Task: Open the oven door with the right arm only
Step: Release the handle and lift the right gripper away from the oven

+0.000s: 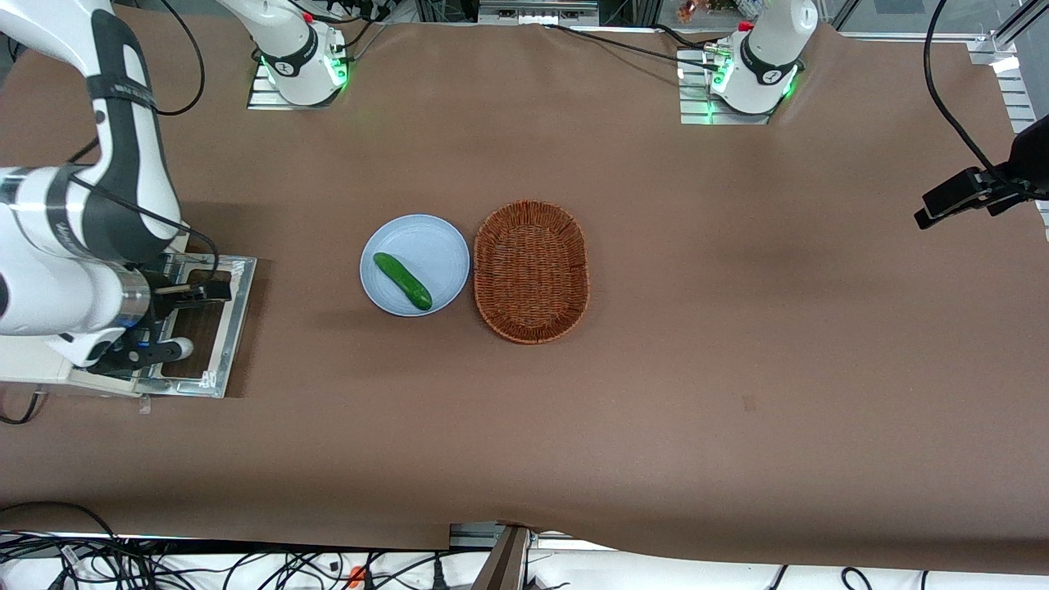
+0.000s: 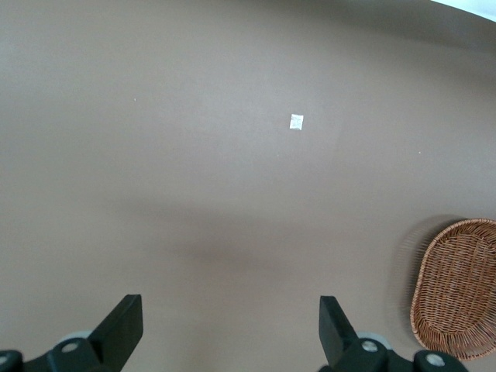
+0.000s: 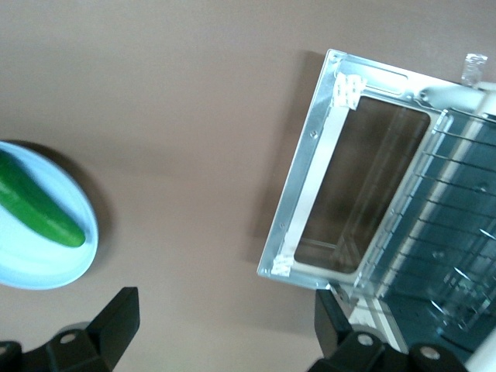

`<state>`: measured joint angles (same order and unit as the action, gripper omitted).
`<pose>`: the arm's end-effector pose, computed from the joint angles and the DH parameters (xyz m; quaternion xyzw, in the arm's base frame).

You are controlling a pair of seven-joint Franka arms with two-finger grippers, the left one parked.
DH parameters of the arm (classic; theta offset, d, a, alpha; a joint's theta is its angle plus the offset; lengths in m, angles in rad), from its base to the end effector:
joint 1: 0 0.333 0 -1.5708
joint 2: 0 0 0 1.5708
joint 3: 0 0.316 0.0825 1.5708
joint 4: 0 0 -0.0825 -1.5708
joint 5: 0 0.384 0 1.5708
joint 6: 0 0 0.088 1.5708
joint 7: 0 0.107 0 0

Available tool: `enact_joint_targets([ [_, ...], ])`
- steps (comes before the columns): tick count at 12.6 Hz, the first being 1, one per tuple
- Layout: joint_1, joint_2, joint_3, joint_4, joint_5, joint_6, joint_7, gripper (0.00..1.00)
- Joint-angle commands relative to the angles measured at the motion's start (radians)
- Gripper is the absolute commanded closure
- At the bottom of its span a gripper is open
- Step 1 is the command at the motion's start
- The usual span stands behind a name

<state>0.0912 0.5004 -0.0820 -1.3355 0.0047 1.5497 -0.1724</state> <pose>0.6701 0.0169 0.4230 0.9855 0.0916 -0.1428 0.0062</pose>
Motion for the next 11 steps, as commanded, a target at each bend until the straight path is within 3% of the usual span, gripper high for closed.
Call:
enact_joint_targets([
  [1,-0.005,-0.050,-0.005,0.056,0.003,-0.088,-0.001,0.00],
  [11,-0.005,-0.321,-0.044,-0.060,-0.002,-0.068,0.027,0.00],
])
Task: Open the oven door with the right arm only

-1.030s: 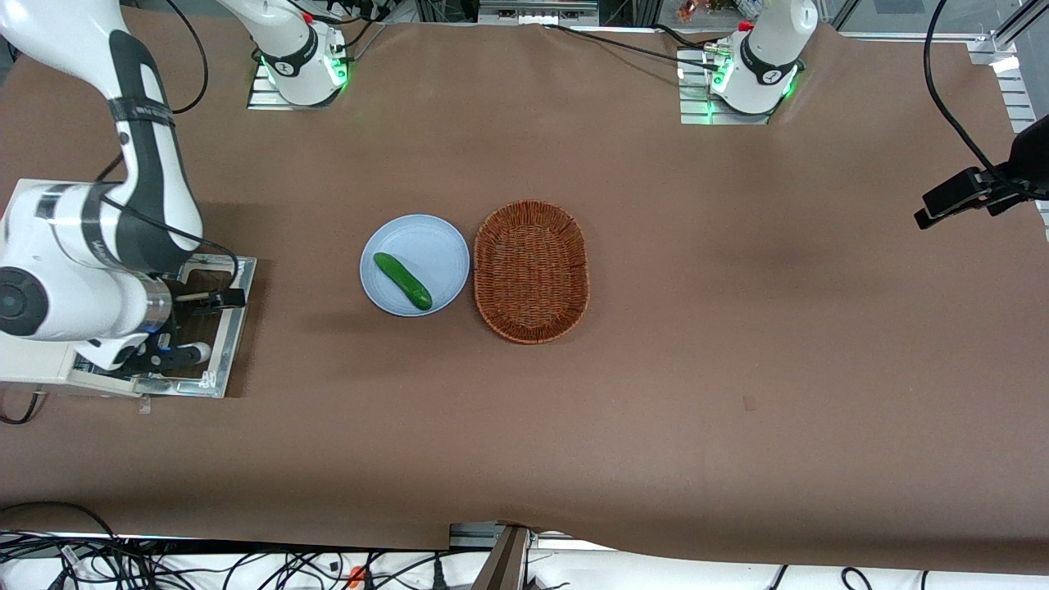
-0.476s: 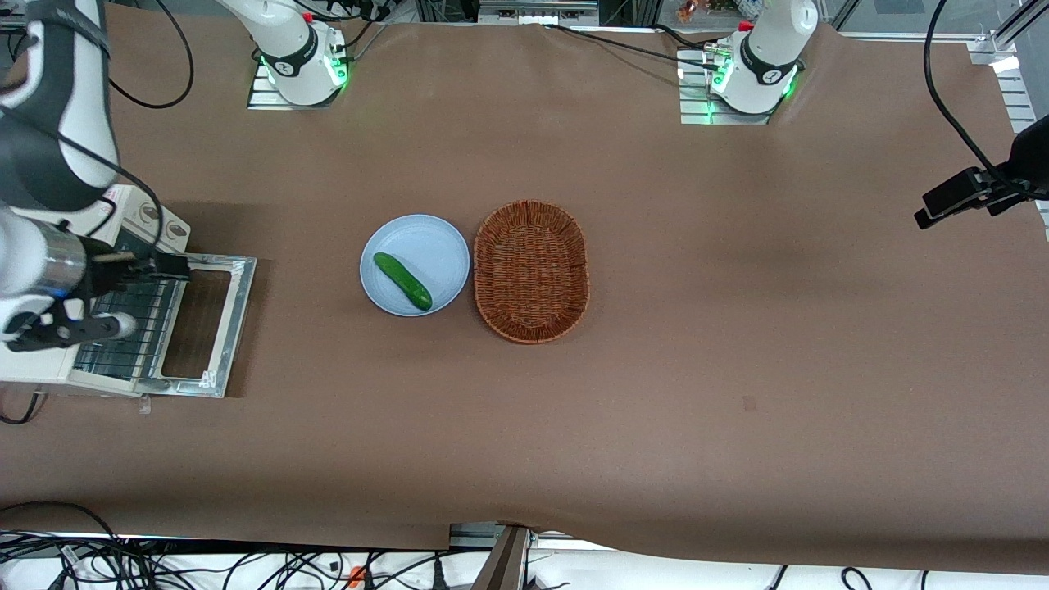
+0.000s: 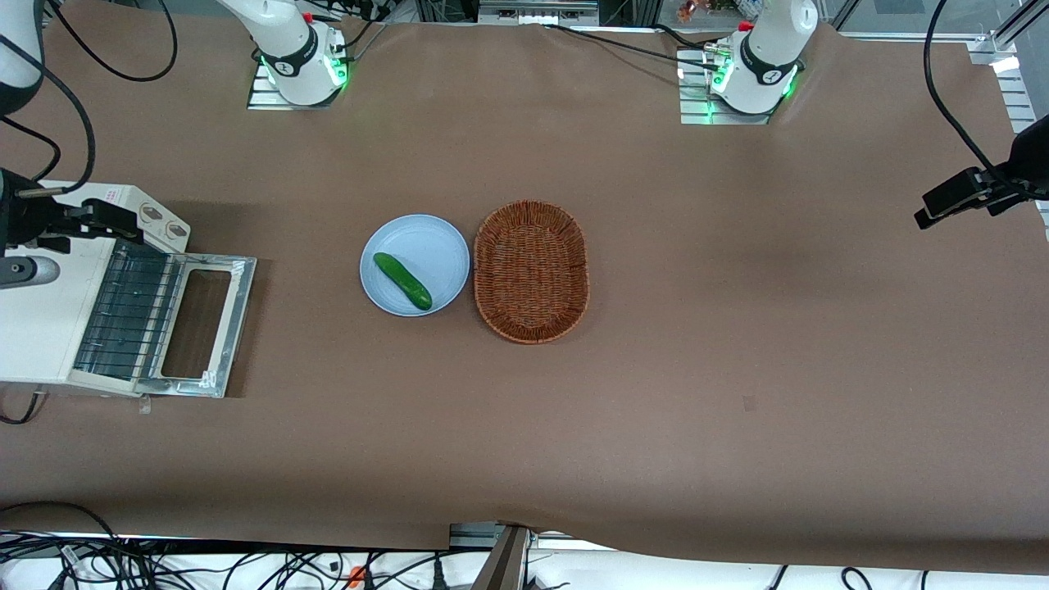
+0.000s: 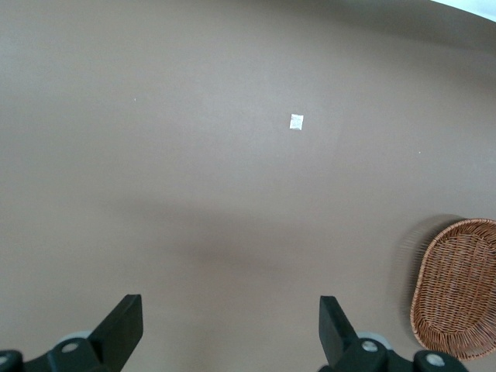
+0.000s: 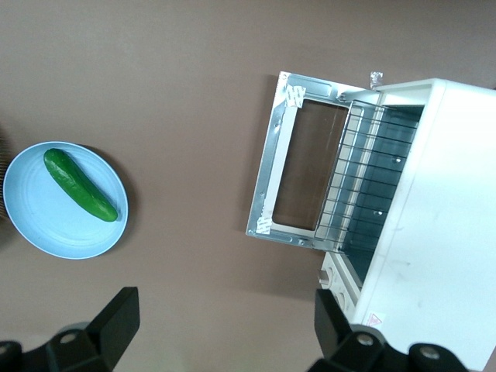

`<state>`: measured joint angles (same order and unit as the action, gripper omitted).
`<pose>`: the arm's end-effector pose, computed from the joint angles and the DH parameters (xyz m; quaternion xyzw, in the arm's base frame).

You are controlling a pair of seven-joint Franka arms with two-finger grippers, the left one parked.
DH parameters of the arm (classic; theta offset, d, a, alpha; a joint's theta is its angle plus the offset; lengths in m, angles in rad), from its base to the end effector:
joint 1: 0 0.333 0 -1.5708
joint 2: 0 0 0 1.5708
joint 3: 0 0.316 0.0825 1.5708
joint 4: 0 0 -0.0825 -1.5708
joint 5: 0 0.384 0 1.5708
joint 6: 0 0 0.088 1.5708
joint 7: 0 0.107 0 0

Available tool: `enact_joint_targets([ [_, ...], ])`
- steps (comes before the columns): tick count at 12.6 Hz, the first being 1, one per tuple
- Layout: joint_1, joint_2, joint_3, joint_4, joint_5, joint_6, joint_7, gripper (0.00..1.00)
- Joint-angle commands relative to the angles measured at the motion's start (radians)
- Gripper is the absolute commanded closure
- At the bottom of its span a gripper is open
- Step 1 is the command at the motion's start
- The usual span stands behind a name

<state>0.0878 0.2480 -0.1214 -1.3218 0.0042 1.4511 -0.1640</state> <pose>0.6157 -0.0104 0.5862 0.9960 0.0661 -0.0594 0.0070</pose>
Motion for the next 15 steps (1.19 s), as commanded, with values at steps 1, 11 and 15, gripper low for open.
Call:
enact_joint_targets([
  [1,-0.002,-0.082,-0.004,-0.079,-0.003,0.032,0.018,0.00],
  [11,0.003,-0.102,-0.010,-0.045,-0.010,0.020,0.001,0.00],
  [15,0.000,-0.105,-0.012,-0.045,-0.010,0.019,0.001,0.00],
])
